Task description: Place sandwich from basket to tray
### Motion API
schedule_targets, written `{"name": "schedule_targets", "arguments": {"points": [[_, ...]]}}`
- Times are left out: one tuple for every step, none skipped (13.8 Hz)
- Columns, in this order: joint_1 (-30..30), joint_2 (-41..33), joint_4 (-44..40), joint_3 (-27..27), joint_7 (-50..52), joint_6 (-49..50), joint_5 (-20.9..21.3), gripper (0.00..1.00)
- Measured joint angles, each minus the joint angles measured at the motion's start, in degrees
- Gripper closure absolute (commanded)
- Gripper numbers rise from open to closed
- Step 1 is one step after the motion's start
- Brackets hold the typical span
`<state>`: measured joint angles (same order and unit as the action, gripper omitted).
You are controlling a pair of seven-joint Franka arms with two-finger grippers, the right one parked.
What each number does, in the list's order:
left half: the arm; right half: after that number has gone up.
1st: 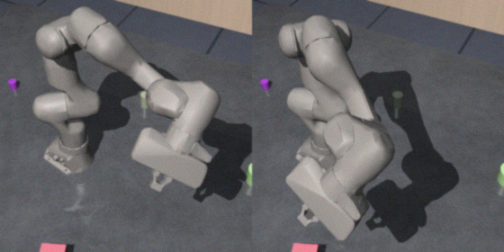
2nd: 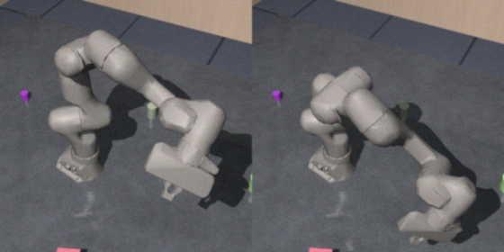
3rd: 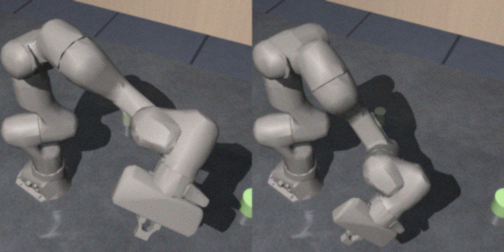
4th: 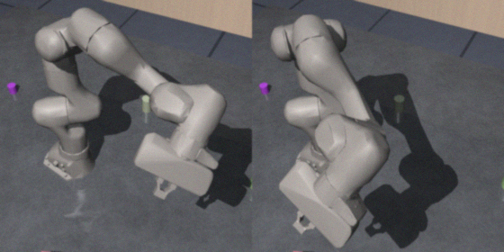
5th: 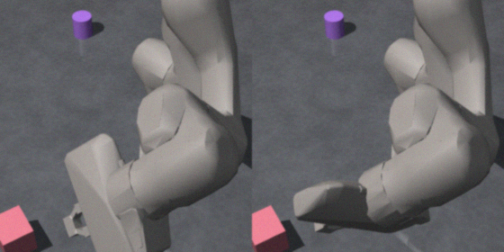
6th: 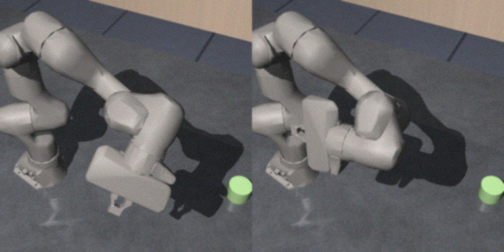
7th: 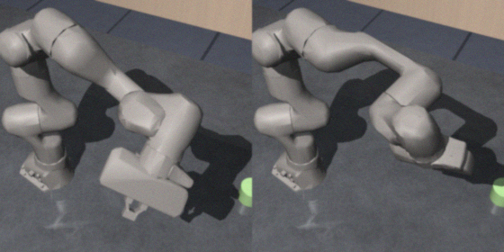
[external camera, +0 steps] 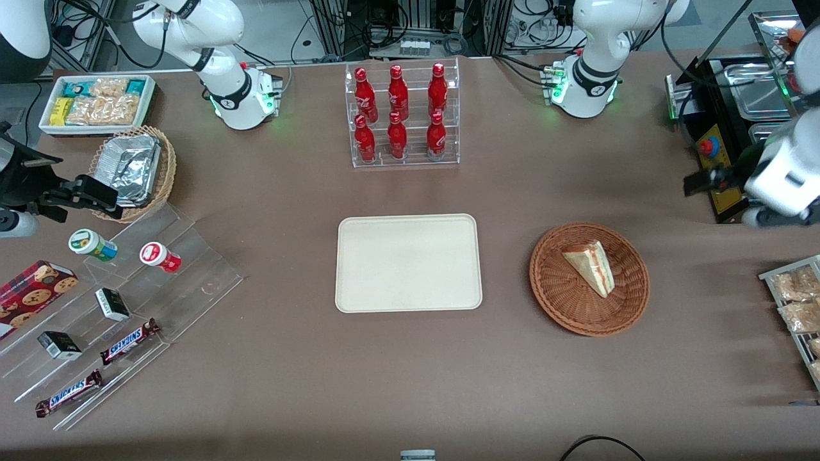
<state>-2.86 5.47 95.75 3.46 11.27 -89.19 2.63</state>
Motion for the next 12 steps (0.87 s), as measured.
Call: {"name": "schedule_targets", "arguments": {"points": [[0.04, 0.93, 2.62, 0.06, 4.72, -4.05, 0.0, 0.0], [0.18, 1.55, 5.46, 0.16, 9.81, -8.21, 0.0, 0.0], [0.47, 2.04, 8.58, 0.31, 14.79, -12.74, 0.0, 0.0], [0.76, 2.49, 11.65, 0.5, 19.35, -17.27, -0.01, 0.0], [1.05, 2.93, 14.75, 0.64, 23.56, -21.92, -0.01, 0.0], [1.42, 3.28, 17.78, 0.81, 26.29, -26.38, -0.01, 0.0], [2.41, 3.48, 20.69, 0.83, 28.35, -30.47, -0.01, 0.0], [3.57, 3.6, 23.04, 0.87, 30.38, -33.67, -0.01, 0.0], [4.68, 3.75, 24.99, 0.91, 32.1, -36.52, -0.01, 0.0], [5.61, 3.93, 26.48, 0.92, 32.99, -38.8, -0.01, 0.0], [6.38, 4.21, 27.66, 0.93, 33.64, -40.7, -0.01, 0.0], [6.87, 4.64, 28.56, 0.93, 34.19, -42.23, -0.01, 0.0]]}}
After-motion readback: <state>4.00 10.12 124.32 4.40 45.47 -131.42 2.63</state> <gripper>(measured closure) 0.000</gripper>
